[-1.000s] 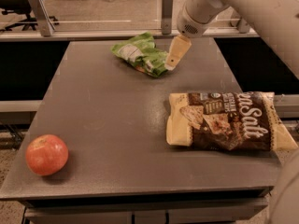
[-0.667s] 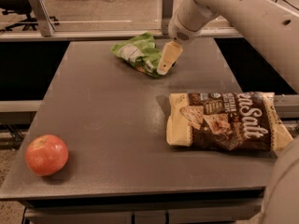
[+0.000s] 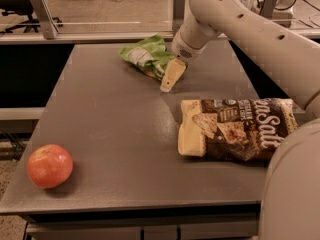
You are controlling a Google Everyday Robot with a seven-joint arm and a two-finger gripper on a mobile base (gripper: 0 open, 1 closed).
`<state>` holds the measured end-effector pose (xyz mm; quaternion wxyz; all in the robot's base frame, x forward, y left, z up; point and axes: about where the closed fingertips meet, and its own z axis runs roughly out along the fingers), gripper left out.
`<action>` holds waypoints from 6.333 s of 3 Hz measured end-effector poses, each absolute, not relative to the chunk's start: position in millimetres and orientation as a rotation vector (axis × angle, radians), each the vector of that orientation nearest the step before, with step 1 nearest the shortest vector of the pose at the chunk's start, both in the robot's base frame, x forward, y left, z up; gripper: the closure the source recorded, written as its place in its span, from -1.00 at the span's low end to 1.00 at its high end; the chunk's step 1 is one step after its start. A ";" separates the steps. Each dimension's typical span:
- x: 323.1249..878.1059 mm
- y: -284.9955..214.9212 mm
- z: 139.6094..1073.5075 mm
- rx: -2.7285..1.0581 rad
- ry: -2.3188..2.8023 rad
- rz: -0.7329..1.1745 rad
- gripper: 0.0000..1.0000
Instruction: Move green rice chip bag near apple
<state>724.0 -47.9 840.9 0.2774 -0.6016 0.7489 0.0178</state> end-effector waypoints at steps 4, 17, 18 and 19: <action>722.0 -33.4 842.9 -1.674 1.972 0.098 0.77; 550.4 124.5 886.9 -2.406 0.788 0.269 1.00; 536.1 132.9 888.7 -2.442 0.741 0.251 1.00; 519.0 135.5 893.8 -2.445 0.665 0.203 1.00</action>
Offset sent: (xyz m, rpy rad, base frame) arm -0.0052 0.0304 -0.0172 0.0124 0.0266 0.1320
